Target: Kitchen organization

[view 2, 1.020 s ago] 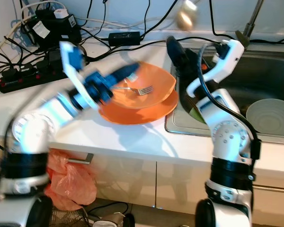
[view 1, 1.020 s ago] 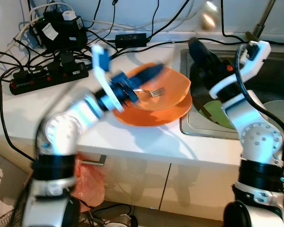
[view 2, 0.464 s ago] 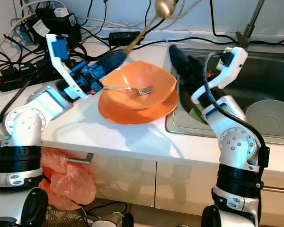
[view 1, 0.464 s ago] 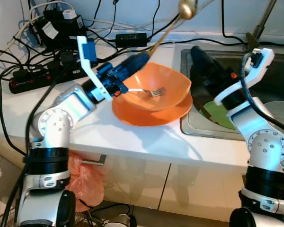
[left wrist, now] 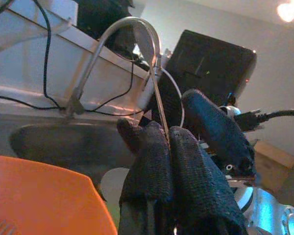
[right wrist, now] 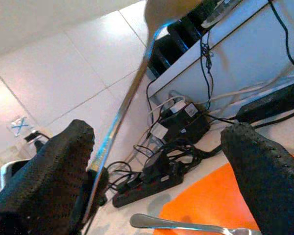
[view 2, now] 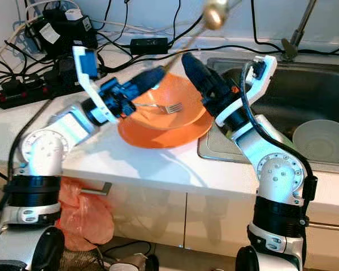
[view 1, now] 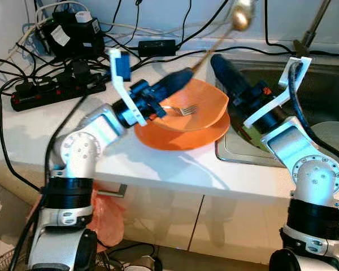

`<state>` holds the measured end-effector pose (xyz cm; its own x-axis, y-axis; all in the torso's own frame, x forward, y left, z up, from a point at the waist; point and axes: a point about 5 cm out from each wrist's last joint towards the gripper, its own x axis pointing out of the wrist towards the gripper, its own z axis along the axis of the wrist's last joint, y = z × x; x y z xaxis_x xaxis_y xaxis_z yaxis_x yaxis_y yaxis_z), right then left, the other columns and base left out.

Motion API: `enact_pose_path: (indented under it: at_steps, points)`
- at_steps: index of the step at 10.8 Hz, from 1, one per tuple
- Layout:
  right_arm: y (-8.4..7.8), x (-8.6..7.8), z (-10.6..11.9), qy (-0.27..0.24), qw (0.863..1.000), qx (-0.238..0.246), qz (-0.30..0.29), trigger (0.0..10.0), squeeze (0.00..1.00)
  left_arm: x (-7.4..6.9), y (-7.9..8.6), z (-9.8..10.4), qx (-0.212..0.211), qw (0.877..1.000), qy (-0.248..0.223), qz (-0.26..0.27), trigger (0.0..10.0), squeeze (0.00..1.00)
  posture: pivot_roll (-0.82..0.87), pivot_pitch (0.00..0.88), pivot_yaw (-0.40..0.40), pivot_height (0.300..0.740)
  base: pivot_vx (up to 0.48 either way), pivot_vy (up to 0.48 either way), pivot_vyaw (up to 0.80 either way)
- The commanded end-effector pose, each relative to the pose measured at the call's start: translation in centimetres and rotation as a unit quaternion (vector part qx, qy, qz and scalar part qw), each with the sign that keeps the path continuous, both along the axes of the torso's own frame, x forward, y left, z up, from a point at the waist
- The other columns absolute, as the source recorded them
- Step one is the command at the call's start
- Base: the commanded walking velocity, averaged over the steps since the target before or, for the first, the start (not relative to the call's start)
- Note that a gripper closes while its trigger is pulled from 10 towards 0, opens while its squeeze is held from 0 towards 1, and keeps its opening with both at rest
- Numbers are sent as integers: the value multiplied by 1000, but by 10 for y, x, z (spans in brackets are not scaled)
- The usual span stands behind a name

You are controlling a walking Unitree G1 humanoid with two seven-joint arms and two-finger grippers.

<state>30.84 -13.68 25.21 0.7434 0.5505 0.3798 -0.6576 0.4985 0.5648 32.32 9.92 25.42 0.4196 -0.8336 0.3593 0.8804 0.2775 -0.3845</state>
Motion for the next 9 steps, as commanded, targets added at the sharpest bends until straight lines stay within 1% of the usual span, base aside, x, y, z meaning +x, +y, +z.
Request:
enact_pose_path:
  at_steps: [1, 4, 7, 9]
  points:
    - [3, -5, 7, -17, 1000, 2, 16, 10000, 0, 1, 1, -4, 7, 1000, 5, 2, 0, 0, 61, 60, 57, 740, 0, 0, 0]
    - [4, -2, 8, -15, 1000, 8, 15, 10000, 0, -3, -3, -5, 8, 1000, 6, -18, 0, 0, 61, 63, 57, 740, 0, 0, 0]
    - [4, 7, 14, -20, 1000, 20, 7, 10000, 0, -12, -2, -10, 17, 998, 11, -52, 0, 0, 68, 63, 55, 740, 0, 0, 0]
    - [3, 12, 16, -21, 999, 27, 1, 10000, 0, -14, -3, -11, 17, 998, 11, -61, 0, 0, 68, 62, 55, 740, 0, 0, 0]
